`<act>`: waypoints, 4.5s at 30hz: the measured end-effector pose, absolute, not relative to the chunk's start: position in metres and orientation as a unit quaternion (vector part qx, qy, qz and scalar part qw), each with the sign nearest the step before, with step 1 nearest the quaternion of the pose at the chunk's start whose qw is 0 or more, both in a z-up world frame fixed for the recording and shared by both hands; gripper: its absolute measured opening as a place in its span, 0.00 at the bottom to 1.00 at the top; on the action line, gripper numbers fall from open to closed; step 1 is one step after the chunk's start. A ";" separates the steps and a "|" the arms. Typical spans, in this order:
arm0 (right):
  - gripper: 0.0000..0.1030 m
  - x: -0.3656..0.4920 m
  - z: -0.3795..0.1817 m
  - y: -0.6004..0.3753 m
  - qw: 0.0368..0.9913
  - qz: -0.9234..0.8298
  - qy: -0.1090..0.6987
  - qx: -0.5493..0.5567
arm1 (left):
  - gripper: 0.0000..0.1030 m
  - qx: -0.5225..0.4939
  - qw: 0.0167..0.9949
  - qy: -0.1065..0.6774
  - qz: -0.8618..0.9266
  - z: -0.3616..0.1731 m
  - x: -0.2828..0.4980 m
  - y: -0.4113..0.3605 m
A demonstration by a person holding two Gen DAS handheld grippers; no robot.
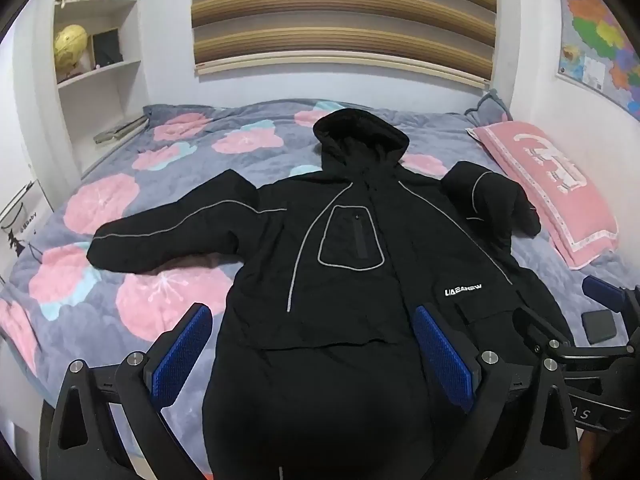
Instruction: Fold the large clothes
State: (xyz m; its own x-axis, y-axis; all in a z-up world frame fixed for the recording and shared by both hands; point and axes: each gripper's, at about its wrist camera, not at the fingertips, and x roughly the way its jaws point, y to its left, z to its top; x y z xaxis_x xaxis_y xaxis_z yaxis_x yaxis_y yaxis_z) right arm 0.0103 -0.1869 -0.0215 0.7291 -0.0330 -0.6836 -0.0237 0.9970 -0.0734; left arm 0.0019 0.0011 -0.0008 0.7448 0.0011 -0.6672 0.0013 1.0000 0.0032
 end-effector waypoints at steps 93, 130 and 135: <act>1.00 0.157 -0.192 -0.072 0.936 -0.004 0.327 -0.132 | 0.17 -0.246 0.856 0.352 0.286 -0.150 0.201 0.459; 1.00 0.174 -0.178 -0.097 0.904 0.060 0.420 -0.048 | 0.61 -0.139 0.875 0.395 -0.244 -0.120 0.247 0.102; 1.00 0.184 -0.122 -0.099 0.914 0.105 0.390 -0.024 | 0.63 -0.141 0.898 0.350 -0.226 -0.092 0.214 0.131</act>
